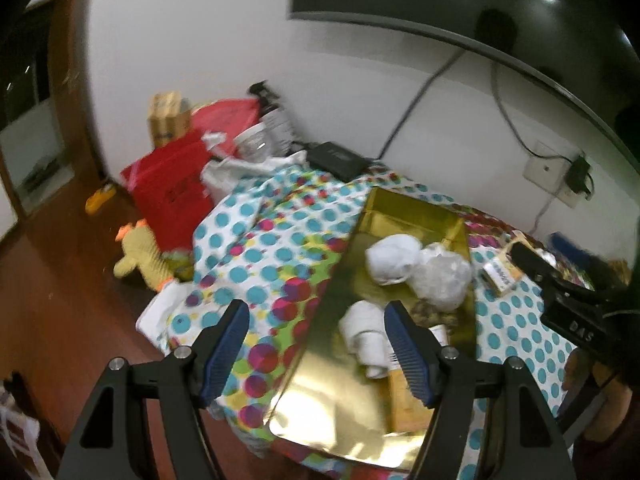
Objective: Organize objects
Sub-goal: 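Carry the plastic bundle into the gold tray and open the right tool, then grasp the yellow QR-code box upright with the left tool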
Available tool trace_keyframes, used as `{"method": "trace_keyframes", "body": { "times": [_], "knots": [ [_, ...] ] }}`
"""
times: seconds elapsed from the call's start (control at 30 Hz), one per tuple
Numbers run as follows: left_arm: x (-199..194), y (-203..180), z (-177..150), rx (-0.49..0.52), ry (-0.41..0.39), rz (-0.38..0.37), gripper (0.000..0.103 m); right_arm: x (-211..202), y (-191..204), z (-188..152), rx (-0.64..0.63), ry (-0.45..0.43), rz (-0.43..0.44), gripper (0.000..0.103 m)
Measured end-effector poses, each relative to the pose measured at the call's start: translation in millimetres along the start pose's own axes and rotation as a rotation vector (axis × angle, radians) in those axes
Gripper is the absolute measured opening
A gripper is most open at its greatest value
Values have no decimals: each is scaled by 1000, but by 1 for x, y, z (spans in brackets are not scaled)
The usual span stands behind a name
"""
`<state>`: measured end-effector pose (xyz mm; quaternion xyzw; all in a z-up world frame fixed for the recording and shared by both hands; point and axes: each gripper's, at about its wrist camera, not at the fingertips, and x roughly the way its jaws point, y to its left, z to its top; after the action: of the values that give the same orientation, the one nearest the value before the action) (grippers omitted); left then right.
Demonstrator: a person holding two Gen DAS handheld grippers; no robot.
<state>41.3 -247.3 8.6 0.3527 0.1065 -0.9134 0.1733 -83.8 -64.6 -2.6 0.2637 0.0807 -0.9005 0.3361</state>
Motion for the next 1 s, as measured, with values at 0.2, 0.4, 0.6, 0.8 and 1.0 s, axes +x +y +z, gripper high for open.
{"method": "trace_keyframes", "body": {
  "times": [0.2,0.4,0.6,0.8,1.0],
  "knots": [
    [3,-64,5,127,-2,-54,72,-49,-51,-27,-33,-156,-307,103],
    [17,-140,7,222,34,-248,72,-66,-99,-58,17,-128,-434,103],
    [52,-192,13,273,71,-315,72,-84,-138,-89,122,-133,-495,103],
    [96,-230,12,334,109,-351,72,-90,-155,-105,147,-145,-522,103],
    [120,-264,4,435,155,-440,72,-98,-166,-112,202,-171,-499,103]
  ]
}}
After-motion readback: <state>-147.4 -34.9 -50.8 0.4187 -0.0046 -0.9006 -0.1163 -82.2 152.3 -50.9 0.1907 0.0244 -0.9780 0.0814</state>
